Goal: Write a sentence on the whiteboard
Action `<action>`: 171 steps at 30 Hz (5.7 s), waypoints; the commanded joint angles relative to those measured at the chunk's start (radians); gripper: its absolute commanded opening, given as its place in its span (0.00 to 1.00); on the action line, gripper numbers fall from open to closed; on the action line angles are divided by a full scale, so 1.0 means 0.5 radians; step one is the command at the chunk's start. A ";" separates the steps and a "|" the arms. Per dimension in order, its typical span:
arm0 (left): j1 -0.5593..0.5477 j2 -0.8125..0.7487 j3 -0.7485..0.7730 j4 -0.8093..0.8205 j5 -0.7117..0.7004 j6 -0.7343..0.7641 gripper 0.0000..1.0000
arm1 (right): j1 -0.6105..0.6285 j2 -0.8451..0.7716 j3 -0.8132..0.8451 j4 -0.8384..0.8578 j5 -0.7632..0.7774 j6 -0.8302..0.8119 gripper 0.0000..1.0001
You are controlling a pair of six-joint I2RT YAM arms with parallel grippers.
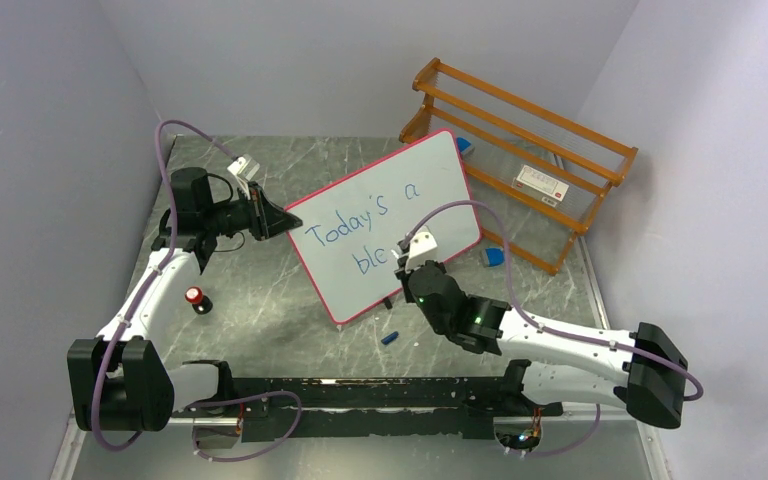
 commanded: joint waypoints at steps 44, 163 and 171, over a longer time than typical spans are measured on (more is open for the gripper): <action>-0.011 0.055 -0.017 -0.138 -0.183 0.181 0.05 | -0.180 0.083 -0.002 0.206 -0.126 -0.080 0.00; -0.598 -0.318 -1.309 1.899 -0.818 -1.129 0.20 | -0.175 -0.666 -0.299 0.237 -0.228 -0.096 0.00; -0.598 -0.406 -1.291 1.580 -0.863 -0.823 0.05 | -0.175 -0.570 -0.227 0.067 -0.263 -0.069 0.00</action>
